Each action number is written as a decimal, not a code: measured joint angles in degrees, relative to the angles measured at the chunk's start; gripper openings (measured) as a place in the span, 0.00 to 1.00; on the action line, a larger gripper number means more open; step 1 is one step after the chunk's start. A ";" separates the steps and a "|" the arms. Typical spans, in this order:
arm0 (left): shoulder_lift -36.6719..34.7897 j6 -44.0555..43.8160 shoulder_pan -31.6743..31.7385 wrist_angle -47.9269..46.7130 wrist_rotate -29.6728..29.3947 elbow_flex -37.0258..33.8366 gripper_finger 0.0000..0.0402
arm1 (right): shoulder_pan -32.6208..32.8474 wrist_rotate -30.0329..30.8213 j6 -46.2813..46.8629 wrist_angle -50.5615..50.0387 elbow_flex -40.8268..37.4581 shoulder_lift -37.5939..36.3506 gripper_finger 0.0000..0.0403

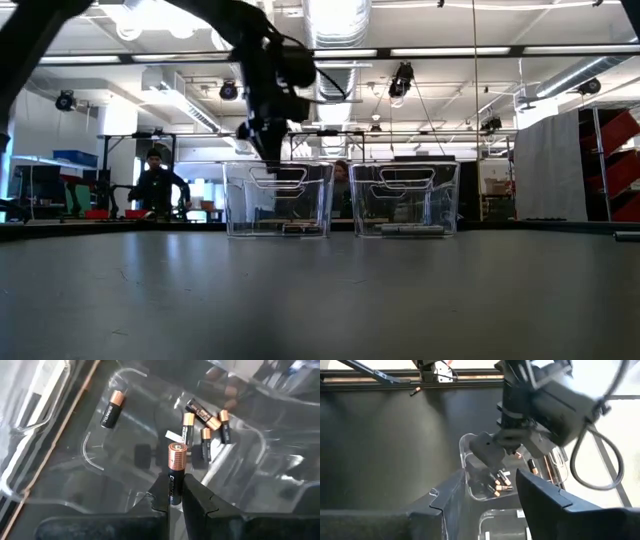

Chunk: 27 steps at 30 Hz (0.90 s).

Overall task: Sort batteries
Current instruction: Put the black battery into the left transparent bin

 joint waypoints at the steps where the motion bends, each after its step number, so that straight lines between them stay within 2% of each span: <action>1: 1.66 0.53 0.28 -1.21 0.01 1.51 0.02 | 0.00 0.00 -0.02 -0.29 0.00 0.00 0.42; 6: 9.20 3.42 1.74 -6.29 -0.02 6.78 0.02 | -0.10 0.00 -0.02 -1.04 0.00 -0.01 0.43; 12: 14.03 5.62 2.25 -6.32 -0.01 7.28 0.02 | -0.22 0.00 -0.02 -2.45 0.00 -0.01 0.42; 27: 18.33 8.26 2.24 -4.00 0.95 8.93 0.02 | -2.89 0.06 -0.94 -1.52 -0.11 -0.01 0.38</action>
